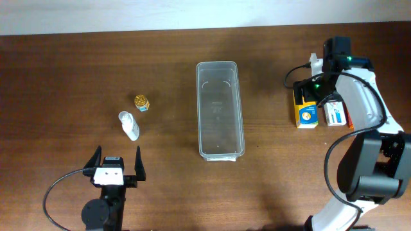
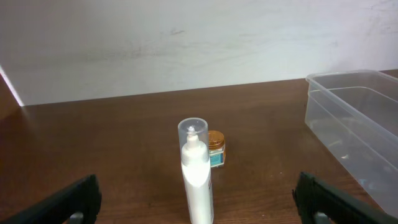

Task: Pack container
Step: 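Move the right gripper over the orange box at the far right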

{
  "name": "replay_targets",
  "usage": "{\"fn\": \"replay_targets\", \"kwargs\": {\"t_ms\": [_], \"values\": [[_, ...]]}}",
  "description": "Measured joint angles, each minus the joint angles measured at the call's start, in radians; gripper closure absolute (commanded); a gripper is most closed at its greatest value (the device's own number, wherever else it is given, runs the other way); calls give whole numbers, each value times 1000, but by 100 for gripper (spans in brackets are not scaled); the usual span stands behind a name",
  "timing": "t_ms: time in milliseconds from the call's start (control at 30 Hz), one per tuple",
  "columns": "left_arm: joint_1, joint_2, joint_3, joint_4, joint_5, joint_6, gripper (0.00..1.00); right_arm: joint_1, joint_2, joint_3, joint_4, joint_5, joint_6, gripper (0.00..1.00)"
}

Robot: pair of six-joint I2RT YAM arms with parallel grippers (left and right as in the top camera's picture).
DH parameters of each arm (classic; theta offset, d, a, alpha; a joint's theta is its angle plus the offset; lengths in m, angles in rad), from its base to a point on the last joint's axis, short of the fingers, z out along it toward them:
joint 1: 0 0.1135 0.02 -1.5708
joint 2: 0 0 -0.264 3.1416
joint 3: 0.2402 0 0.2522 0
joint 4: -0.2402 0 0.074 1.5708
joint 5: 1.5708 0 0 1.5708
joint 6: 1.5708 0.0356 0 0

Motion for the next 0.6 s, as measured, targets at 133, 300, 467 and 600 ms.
{"fn": "replay_targets", "kwargs": {"t_ms": [133,300,467,600], "values": [[0,0,0,0,0,0,1,-31,5,5,13,4,0,2],[0,0,0,0,0,0,1,-125,5,34,27,5,-17,2],[0,0,0,0,0,0,1,-248,5,36,27,-22,-108,2],[0,0,0,0,0,0,1,-315,5,36,63,-35,-169,2]]}}
